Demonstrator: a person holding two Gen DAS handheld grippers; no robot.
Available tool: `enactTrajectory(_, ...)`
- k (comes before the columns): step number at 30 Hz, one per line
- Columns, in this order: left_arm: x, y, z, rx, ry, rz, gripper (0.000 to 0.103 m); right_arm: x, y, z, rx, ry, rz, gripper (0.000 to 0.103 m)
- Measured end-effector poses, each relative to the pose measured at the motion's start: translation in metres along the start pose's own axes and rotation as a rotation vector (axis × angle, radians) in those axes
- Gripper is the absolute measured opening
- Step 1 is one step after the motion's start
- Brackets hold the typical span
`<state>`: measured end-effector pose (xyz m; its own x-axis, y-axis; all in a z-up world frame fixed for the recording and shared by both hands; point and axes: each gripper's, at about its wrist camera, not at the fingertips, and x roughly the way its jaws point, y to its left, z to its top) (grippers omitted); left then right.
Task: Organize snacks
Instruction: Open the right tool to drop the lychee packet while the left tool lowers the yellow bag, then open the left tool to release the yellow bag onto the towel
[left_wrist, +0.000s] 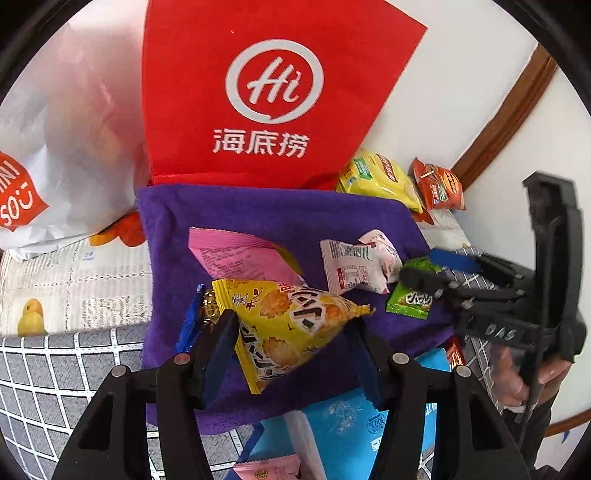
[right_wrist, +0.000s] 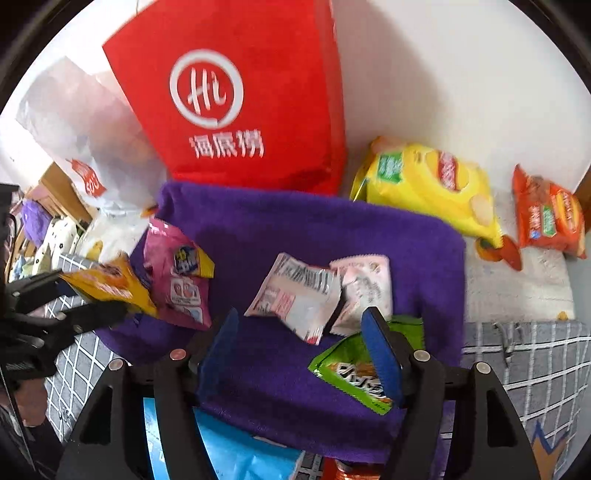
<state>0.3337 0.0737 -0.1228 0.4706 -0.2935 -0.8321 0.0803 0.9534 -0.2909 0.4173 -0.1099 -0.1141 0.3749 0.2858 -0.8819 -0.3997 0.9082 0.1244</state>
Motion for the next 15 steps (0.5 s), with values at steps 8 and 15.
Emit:
enactTrajectory(8, 0.015, -0.007, -0.003, 0.009, 0.038, -0.027, 0.056, -0.023, -0.016, 0.005, 0.054, -0.075, -0.023, 0.069)
enactTrajectory(15, 0.019, -0.013, -0.005, 0.009, 0.05, -0.044, 0.058, -0.02, -0.017, 0.003, 0.051, -0.072, -0.042, 0.069)
